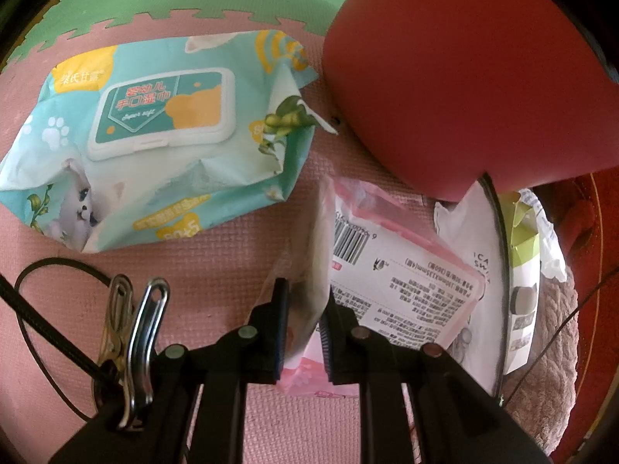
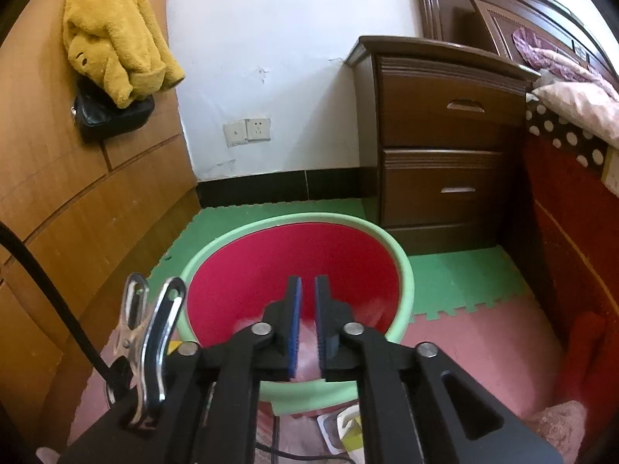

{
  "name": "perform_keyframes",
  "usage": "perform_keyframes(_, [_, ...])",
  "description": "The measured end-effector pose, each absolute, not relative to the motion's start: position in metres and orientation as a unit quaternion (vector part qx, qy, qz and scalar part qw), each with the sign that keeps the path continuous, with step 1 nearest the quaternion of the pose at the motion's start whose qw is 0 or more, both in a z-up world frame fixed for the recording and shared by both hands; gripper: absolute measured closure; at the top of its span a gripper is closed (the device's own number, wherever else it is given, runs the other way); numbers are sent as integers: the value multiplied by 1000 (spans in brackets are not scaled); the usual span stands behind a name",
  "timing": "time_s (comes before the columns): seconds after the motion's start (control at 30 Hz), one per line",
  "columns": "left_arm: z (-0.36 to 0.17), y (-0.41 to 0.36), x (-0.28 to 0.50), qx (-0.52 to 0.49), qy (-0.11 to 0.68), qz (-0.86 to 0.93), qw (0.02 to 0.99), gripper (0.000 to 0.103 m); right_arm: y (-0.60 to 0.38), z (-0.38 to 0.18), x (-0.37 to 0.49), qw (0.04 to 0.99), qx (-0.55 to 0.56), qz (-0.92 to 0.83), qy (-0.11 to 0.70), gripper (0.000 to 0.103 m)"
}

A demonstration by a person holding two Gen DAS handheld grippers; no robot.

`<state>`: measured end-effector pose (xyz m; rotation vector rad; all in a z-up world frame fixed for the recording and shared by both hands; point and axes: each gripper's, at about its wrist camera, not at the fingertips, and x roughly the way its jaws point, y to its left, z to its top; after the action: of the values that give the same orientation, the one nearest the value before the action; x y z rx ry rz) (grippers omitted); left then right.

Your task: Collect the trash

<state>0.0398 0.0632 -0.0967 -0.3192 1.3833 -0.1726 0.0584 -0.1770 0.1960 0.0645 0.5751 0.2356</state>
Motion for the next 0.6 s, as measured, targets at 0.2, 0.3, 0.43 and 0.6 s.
perform_keyframes(0.2, [-97, 62, 40, -148, 634, -79, 755, 88, -178, 194, 44, 953, 21, 118, 278, 87])
perform_keyframes(0.3, [-97, 62, 39, -147, 632, -79, 756, 88, -182, 191, 35, 951, 26, 122, 283, 86])
perform_keyframes(0.43, [-95, 60, 37, -140, 629, -78, 760, 85, -188, 182, 18, 948, 27, 130, 290, 81])
perform_keyframes(0.6, [-87, 61, 34, -138, 623, -69, 767, 80, -201, 157, -11, 940, 33, 137, 310, 80])
